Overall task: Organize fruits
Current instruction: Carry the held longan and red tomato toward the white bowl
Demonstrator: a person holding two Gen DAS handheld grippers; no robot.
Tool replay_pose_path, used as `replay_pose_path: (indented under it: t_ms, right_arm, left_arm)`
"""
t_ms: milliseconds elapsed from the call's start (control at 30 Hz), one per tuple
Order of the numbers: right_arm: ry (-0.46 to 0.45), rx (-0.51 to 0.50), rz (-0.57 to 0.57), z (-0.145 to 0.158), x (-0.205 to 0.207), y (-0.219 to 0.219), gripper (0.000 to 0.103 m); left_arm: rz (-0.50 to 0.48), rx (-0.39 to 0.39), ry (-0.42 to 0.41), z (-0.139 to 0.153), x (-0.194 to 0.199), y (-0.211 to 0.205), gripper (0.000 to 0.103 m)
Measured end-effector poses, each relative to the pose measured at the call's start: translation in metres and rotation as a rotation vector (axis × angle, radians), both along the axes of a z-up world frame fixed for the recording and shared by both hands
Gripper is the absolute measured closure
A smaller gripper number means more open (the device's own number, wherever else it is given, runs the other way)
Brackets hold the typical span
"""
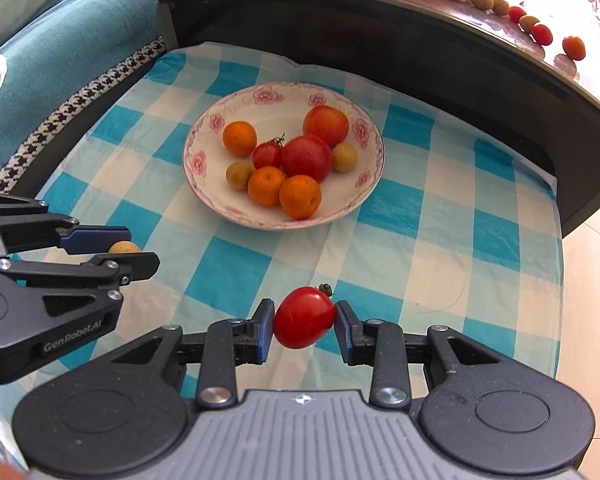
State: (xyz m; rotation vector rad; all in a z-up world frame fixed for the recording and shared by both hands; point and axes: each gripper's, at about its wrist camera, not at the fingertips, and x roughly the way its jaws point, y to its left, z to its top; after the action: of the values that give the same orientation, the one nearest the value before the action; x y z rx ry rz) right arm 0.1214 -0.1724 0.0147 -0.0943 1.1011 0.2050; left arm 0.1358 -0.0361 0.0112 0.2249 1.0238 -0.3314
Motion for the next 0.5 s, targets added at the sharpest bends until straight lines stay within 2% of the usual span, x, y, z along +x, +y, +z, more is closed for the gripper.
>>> replay_pose_path:
  t_ms: [500]
  right_arm:
    - [-0.010,0.029,-0.013,0.002,0.045,-0.002,0.069]
  left_arm:
    - [0.008,-0.050,-0.022,0.005,0.040,-0.014,0.071]
